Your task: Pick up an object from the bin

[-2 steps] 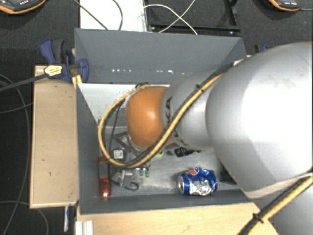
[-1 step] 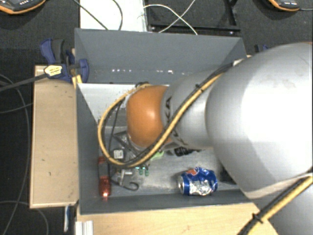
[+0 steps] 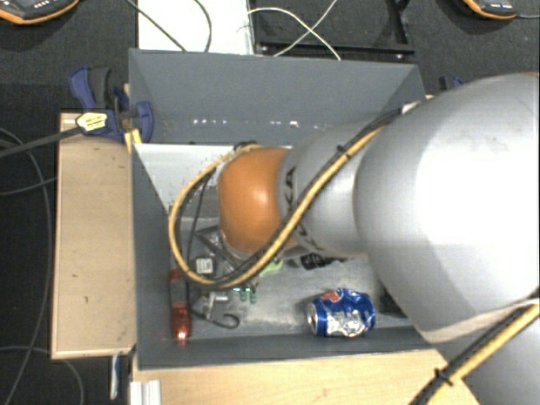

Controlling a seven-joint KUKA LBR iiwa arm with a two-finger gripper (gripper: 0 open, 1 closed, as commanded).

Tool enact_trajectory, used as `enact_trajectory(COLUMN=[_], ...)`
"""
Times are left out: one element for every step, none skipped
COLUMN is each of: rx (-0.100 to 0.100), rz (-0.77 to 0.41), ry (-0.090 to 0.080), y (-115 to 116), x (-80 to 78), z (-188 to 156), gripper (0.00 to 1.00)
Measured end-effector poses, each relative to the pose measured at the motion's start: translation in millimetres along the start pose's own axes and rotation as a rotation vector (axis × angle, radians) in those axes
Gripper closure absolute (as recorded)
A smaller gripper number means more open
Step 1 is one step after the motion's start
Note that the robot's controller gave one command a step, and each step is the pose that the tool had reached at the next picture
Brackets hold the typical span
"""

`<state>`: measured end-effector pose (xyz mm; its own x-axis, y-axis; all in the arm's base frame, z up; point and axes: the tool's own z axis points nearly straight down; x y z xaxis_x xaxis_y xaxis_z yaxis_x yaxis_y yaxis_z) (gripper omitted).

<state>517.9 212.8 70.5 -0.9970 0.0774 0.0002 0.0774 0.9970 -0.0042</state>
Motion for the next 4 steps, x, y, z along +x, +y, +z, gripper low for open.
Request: enact_trajectory(rx=[0.0, 0.0, 0.0, 0.0], rz=[0.002, 0.004, 0.006, 0.008], ry=[0.0, 0.0, 0.0, -0.001], y=[0.0, 0.0, -0.1, -0.1], x=[0.0, 0.0, -0.1, -0.3], z=[0.0, 0.0, 0.0, -0.4], gripper=[0.0, 0.0, 0.0, 1.0])
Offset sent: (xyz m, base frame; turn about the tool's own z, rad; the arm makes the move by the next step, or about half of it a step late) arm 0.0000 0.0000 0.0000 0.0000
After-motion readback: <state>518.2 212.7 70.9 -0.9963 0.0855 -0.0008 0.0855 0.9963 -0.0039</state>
